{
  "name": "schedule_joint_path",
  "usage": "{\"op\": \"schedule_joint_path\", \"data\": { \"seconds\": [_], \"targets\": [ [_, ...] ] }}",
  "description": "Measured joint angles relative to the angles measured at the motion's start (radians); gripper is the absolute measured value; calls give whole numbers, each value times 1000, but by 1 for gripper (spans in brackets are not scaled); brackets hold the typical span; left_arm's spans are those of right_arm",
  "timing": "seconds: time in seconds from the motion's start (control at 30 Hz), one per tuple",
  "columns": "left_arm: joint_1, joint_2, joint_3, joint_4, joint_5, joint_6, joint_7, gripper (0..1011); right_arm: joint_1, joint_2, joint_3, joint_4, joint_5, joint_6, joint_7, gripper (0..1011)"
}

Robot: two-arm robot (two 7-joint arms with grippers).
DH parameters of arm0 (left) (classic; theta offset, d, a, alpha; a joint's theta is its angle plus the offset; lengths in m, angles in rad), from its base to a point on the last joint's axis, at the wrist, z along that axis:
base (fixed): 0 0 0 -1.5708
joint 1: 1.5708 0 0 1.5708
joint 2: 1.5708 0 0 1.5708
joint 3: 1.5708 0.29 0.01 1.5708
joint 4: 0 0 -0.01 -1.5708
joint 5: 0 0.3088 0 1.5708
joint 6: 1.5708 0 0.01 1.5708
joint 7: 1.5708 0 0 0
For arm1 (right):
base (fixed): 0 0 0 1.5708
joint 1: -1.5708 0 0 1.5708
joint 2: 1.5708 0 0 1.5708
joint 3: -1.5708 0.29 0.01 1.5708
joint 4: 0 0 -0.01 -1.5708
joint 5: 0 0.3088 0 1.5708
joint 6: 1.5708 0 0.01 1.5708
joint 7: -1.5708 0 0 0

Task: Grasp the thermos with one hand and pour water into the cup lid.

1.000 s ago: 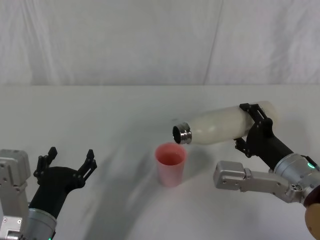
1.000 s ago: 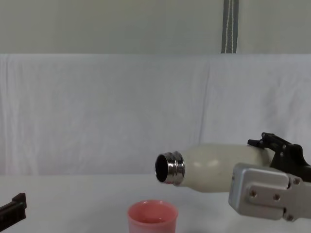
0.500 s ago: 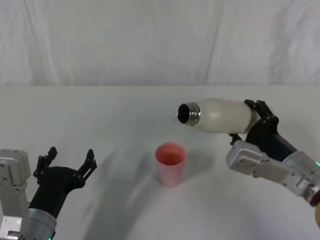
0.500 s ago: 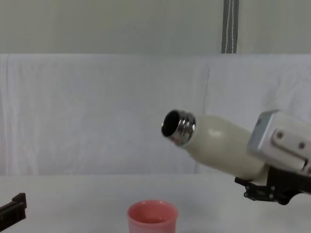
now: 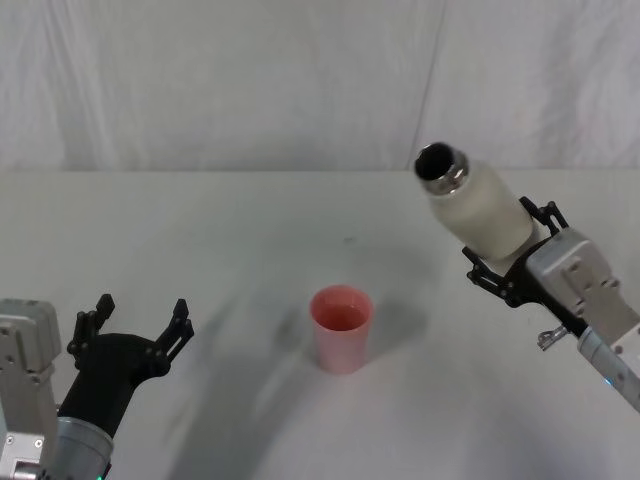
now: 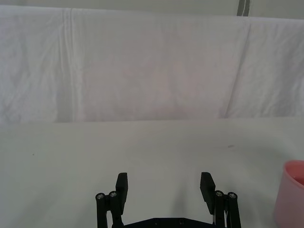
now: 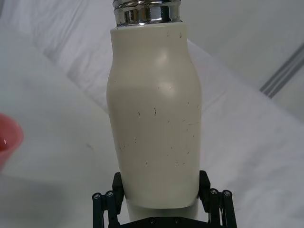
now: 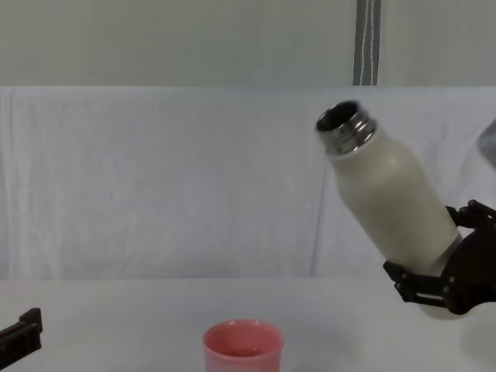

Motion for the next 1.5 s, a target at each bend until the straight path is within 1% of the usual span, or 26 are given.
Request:
{"op": "schedule_joint_path", "data": {
  "seconds": [0.07, 0.13, 0.17, 0.2, 0.23, 0.27, 0.33, 0.37, 0.4, 0.47, 0.6, 0.7, 0.93, 1.03, 1.07, 1.13, 1.5],
  "targets": [
    [0, 0, 0, 0, 0, 0, 0, 1001, -7, -8, 13, 0, 38, -3, 10, 951],
    [0, 0, 0, 0, 0, 0, 0, 1001, -18, -21, 36, 0, 111, -9, 30, 951],
    [0, 0, 0, 0, 0, 0, 0, 1001, -18, -21, 36, 0, 111, -9, 30, 951],
    [0, 0, 0, 0, 0, 0, 0, 1001, -23, -28, 46, 0, 146, -11, 40, 951],
    [0, 0, 0, 0, 0, 0, 0, 1001, -25, -32, 51, 0, 163, -11, 45, 951],
    [0, 0, 0, 0, 0, 0, 0, 1001, -30, -37, 59, 1, 192, -13, 51, 951],
    [0, 0, 0, 0, 0, 0, 0, 1001, -33, -41, 65, 2, 219, -13, 57, 951],
    [0, 0, 0, 0, 0, 0, 0, 1001, -38, -45, 72, 3, 246, -14, 62, 951],
    [0, 0, 0, 0, 0, 0, 0, 1001, -38, -45, 72, 3, 246, -14, 62, 951],
    [0, 0, 0, 0, 0, 0, 0, 1001, -45, -54, 83, 6, 296, -14, 73, 951],
    [0, 0, 0, 0, 0, 0, 0, 1001, -51, -60, 91, 8, 339, -12, 82, 951],
    [0, 0, 0, 0, 0, 0, 0, 1001, -57, -64, 99, 11, 387, -7, 90, 951],
    [0, 0, 0, 0, 0, 0, 0, 1001, -66, -68, 108, 16, 460, 3, 104, 951],
    [0, 0, 0, 0, 0, 0, 0, 1001, -72, -69, 114, 21, 507, 12, 109, 951],
    [0, 0, 0, 0, 0, 0, 0, 1001, -72, -69, 114, 21, 507, 12, 109, 951],
    [0, 0, 0, 0, 0, 0, 0, 1001, -76, -69, 116, 23, 534, 17, 112, 951],
    [0, 0, 0, 0, 0, 0, 0, 1001, -82, -51, 103, 30, 575, 42, 105, 951]
  ]
}}
